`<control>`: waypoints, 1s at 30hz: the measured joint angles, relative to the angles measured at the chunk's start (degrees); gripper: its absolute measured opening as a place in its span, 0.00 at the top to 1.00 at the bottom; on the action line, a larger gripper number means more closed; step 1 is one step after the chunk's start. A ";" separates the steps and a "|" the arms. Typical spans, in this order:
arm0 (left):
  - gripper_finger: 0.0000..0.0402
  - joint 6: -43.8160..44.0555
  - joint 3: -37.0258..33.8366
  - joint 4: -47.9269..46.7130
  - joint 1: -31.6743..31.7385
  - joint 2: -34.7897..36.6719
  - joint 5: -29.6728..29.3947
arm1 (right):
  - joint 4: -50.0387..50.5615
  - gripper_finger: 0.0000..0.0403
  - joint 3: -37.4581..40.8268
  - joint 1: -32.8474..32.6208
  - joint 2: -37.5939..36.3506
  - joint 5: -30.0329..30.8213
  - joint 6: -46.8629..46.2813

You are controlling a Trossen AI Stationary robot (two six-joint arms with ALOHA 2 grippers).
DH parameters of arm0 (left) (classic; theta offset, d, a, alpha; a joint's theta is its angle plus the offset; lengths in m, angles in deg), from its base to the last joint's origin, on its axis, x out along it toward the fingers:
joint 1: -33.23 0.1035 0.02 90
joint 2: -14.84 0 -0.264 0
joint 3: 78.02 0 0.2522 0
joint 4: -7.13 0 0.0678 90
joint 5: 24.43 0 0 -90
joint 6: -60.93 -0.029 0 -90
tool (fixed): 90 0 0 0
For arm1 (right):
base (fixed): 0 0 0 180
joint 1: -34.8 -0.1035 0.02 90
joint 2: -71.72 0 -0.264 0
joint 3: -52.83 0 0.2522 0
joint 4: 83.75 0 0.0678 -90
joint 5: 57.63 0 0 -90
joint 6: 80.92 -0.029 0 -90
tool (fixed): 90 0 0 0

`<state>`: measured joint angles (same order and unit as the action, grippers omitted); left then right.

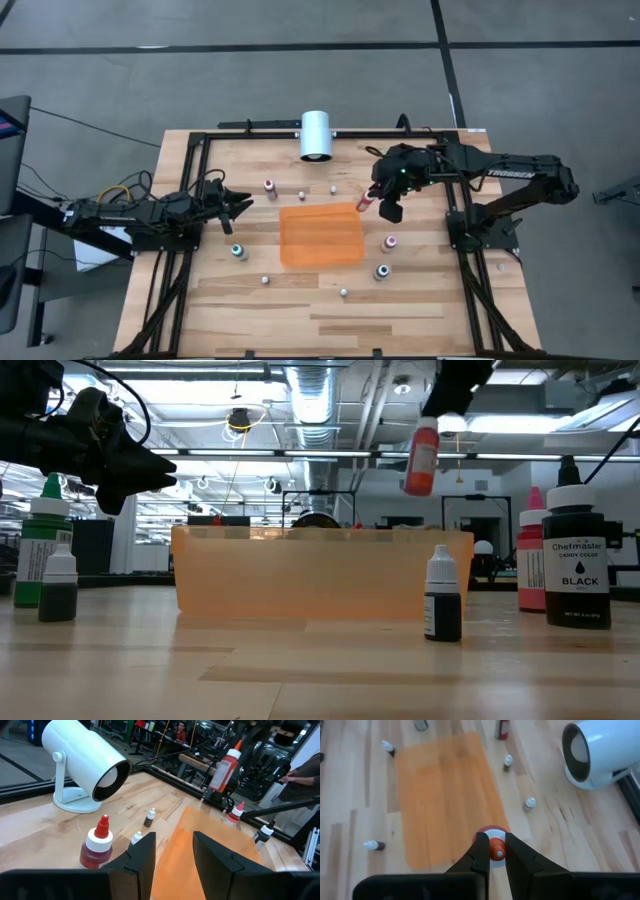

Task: Pick & Place food coloring
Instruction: Put the large orange food coloring bottle into the orange container

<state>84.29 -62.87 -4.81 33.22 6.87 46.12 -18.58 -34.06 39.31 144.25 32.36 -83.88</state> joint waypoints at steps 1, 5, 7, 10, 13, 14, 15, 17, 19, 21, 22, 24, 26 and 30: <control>0.70 0.00 0.00 0.00 0.00 0.00 0.27 | -0.02 0.93 -0.19 -0.40 0.00 -0.02 -0.30; 0.70 0.00 0.02 0.00 0.00 0.00 1.24 | 0.00 0.93 -0.25 -1.38 0.00 0.16 -1.51; 0.70 0.00 0.02 -0.02 -0.02 0.00 1.59 | -0.02 0.93 -0.25 -1.75 0.00 0.32 -1.53; 0.70 0.76 0.02 -0.02 -0.02 0.00 1.63 | -0.51 0.93 -0.25 -1.92 0.00 0.40 -1.56; 0.70 1.95 0.02 -0.07 -0.01 0.00 1.67 | -1.31 0.93 -0.25 -1.87 0.06 1.44 -1.69; 0.70 2.37 0.02 -0.07 -0.02 0.02 1.67 | -1.94 0.93 -0.29 -1.86 0.60 2.53 -1.82; 0.70 2.55 0.02 -0.09 -0.01 0.00 1.67 | -2.84 0.92 -0.34 -1.90 1.35 3.08 -2.01; 0.70 2.60 0.02 -0.13 -0.02 0.00 1.67 | -3.86 0.93 -0.28 -1.76 3.05 3.19 -2.00; 0.70 2.58 0.02 -0.15 -0.01 -0.01 1.72 | -5.33 0.93 -0.29 -1.91 5.02 3.19 -1.59; 0.70 2.31 0.02 -0.17 -0.02 -0.02 1.74 | -5.40 0.93 -0.30 -1.87 7.37 3.17 -1.18; 0.70 1.97 0.02 -0.17 -0.01 -0.02 1.74 | -5.13 0.93 -0.29 -1.89 8.67 3.16 -1.12; 0.70 1.35 0.02 -0.19 -0.01 -0.04 1.76 | -5.11 0.92 -0.25 -1.87 10.94 3.15 -1.08; 0.70 1.25 0.02 -0.20 -0.02 -0.02 1.76 | -5.21 0.91 -0.31 -1.87 12.74 3.15 -1.05; 0.70 1.18 0.04 -0.22 -0.02 -0.02 2.41 | -5.83 0.92 -0.43 -2.32 16.25 3.19 -1.01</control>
<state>85.47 -62.83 -5.03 33.20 6.85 48.53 -24.41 -34.49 36.99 160.50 35.55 -84.89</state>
